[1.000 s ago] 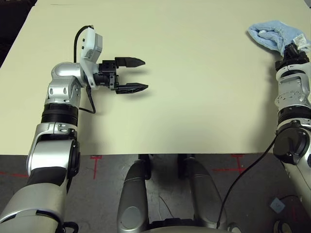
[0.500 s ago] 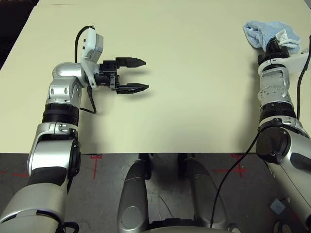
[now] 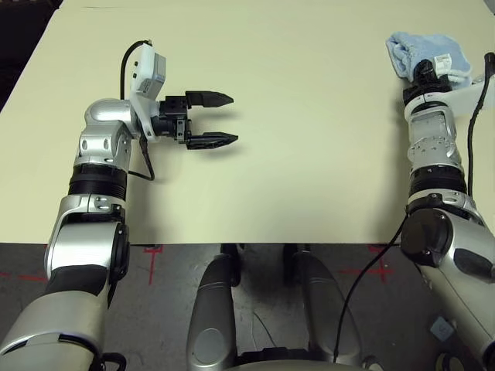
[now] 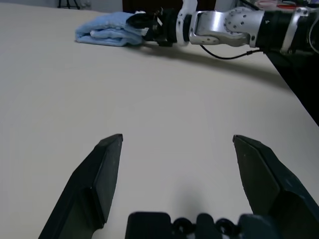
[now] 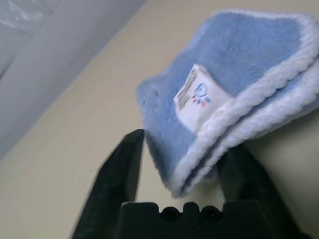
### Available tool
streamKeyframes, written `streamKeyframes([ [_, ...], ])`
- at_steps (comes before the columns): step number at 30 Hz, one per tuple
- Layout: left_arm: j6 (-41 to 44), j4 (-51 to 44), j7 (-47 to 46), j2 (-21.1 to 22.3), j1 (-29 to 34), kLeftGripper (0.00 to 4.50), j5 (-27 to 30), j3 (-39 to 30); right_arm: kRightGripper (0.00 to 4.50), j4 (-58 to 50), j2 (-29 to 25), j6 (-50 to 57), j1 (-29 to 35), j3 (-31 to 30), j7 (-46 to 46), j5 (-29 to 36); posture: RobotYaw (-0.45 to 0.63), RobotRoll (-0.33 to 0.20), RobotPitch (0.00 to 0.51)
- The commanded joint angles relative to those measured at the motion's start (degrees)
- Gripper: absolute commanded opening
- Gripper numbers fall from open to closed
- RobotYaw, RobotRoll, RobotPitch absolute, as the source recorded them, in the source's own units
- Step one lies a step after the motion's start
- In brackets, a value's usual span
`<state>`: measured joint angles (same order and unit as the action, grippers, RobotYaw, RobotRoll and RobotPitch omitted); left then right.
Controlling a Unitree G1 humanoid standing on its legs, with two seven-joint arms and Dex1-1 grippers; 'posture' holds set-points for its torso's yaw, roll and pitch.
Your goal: Fold the towel and set it aside.
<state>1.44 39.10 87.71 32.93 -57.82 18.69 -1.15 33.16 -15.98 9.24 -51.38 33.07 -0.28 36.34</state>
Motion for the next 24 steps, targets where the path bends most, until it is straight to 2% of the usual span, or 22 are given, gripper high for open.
streamKeyframes([
  [1,-0.2,1.1,-0.7,0.6,-0.1,4.50,-0.7,-0.3,4.46,-10.9,-1.4,9.0,4.3,-0.2,-3.7,2.3,-0.08,0.000,0.345],
  [4,0.4,3.3,-5.8,0.4,-1.2,4.50,-1.1,-1.6,4.46,-22.2,-5.4,22.6,10.7,-4.8,1.7,5.9,-0.09,0.000,0.344],
  [6,0.2,4.3,-8.2,0.2,-1.7,4.50,-1.2,-2.2,4.46,-27.2,-8.2,26.8,14.2,-8.3,5.5,5.8,-0.09,0.000,0.343],
  [8,1.6,4.3,-10.2,-0.2,-1.9,4.50,-0.7,-3.0,4.46,-30.2,-10.0,27.4,16.6,-10.4,9.2,5.1,-0.09,0.000,0.343],
  [11,3.7,4.3,-19.6,-2.1,-2.6,4.50,-0.1,-5.7,4.46,-28.1,-11.5,17.4,15.1,-13.8,14.4,-1.9,-0.08,0.000,0.341],
  [15,0.4,5.1,-32.9,-5.1,-3.2,4.50,-0.8,-9.6,4.46,-18.5,-10.2,5.2,8.8,-15.8,17.6,-8.4,-0.07,0.000,0.341],
  [18,-6.5,7.6,-48.4,-7.8,-3.3,4.50,-2.9,-12.9,4.46,-3.3,-8.3,-9.7,1.3,-18.0,18.9,-15.3,-0.04,0.000,0.343],
  [21,-12.7,12.2,-61.9,-8.3,-3.7,4.50,-6.1,-14.5,4.46,11.3,-6.8,-21.8,-4.5,-18.7,16.4,-20.7,-0.01,0.000,0.345],
  [24,-19.6,17.1,-73.0,-7.3,-3.7,4.50,-10.0,-14.5,4.46,22.4,-5.3,-28.3,-8.8,-18.3,14.5,-22.5,0.01,0.000,0.346],
])
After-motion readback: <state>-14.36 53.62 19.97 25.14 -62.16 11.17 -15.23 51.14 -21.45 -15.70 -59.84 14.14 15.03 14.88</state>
